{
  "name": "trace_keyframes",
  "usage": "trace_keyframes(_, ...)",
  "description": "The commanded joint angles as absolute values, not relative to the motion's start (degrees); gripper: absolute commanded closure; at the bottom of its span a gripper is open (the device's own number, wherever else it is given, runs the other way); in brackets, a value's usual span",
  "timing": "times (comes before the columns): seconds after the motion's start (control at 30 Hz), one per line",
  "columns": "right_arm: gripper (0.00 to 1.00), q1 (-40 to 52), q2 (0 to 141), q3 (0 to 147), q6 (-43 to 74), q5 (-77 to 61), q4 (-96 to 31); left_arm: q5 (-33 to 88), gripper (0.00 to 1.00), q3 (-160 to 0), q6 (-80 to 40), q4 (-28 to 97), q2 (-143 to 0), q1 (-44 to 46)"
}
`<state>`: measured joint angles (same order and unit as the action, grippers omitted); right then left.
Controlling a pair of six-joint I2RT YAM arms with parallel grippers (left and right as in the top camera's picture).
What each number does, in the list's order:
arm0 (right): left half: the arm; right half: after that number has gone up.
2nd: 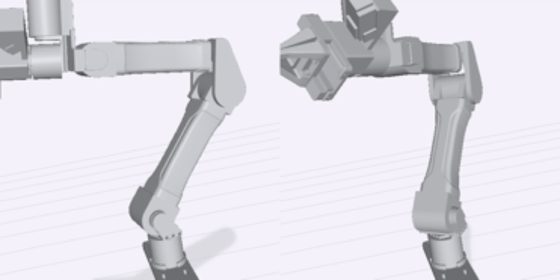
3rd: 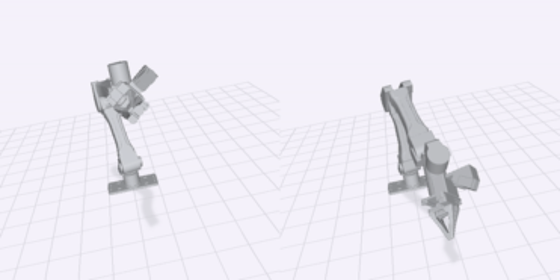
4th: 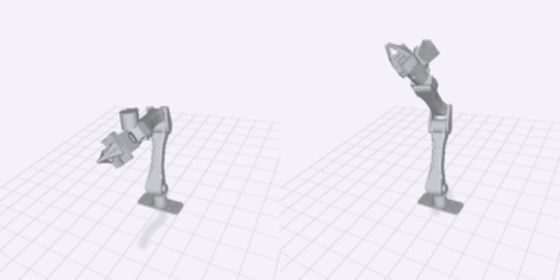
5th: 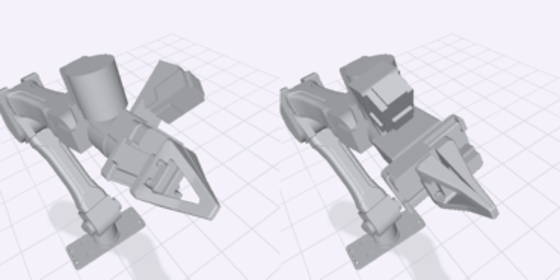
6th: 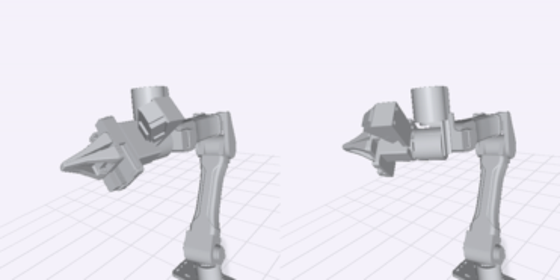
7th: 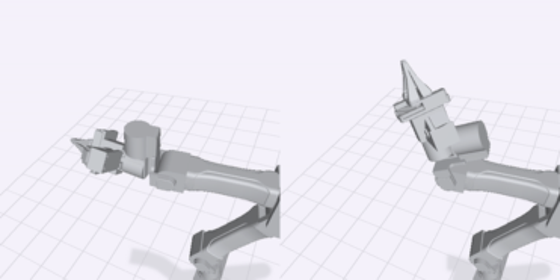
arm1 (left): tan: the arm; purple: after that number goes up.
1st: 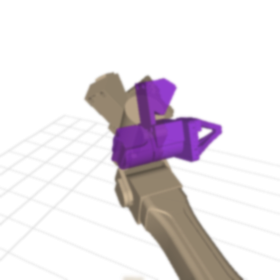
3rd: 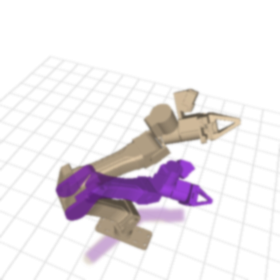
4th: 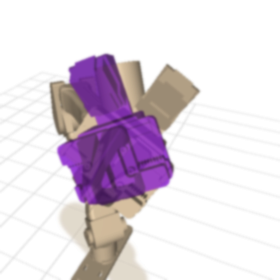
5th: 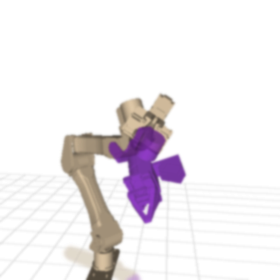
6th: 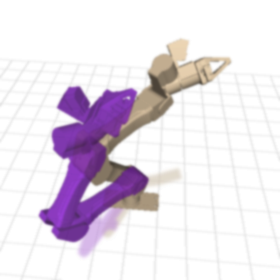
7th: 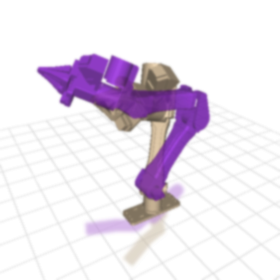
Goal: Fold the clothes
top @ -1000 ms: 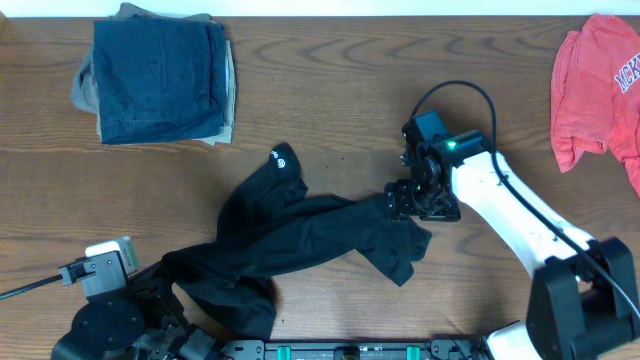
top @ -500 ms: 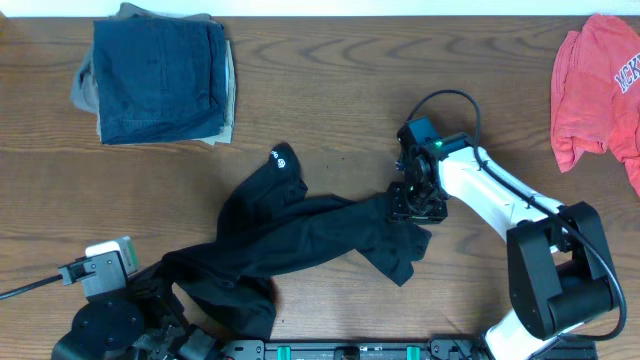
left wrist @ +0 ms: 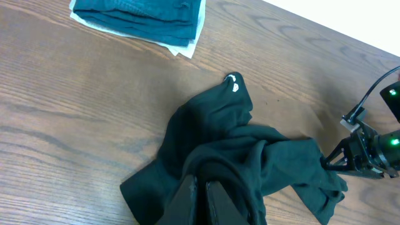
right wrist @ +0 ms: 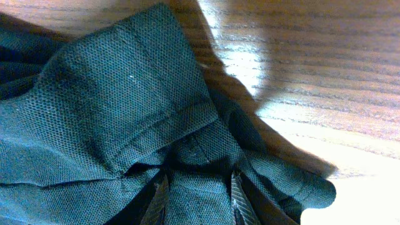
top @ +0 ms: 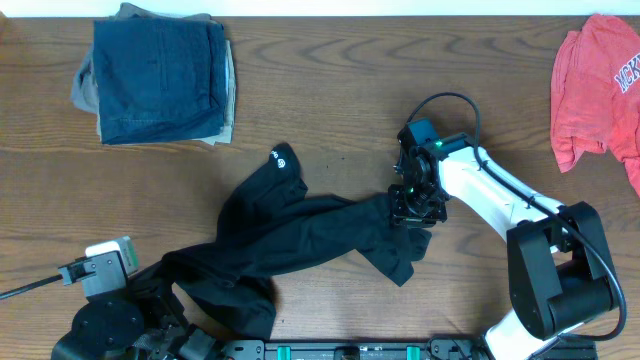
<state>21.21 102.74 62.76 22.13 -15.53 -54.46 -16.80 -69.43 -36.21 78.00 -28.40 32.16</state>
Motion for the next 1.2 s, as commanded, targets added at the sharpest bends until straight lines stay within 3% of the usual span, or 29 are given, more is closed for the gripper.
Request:
trace_keyframes(0.0,0.69,20.9,103.4,62.6,24.4,-15.0,-54.6,-17.2,0.94,-69.1,-36.5,78.0,-28.5,32.2)
trace_keyframes(0.63,0.99,19.3,103.1,64.3,24.2,-13.4,-57.5,-17.2,0.94,-69.1,-36.5,78.0,-28.5,32.2)
trace_keyframes(1.17,0.99,11.5,92.4,77.0,22.0,-10.4,-69.6,-10.3,0.94,-69.6,-32.2,67.1,-29.2,32.2)
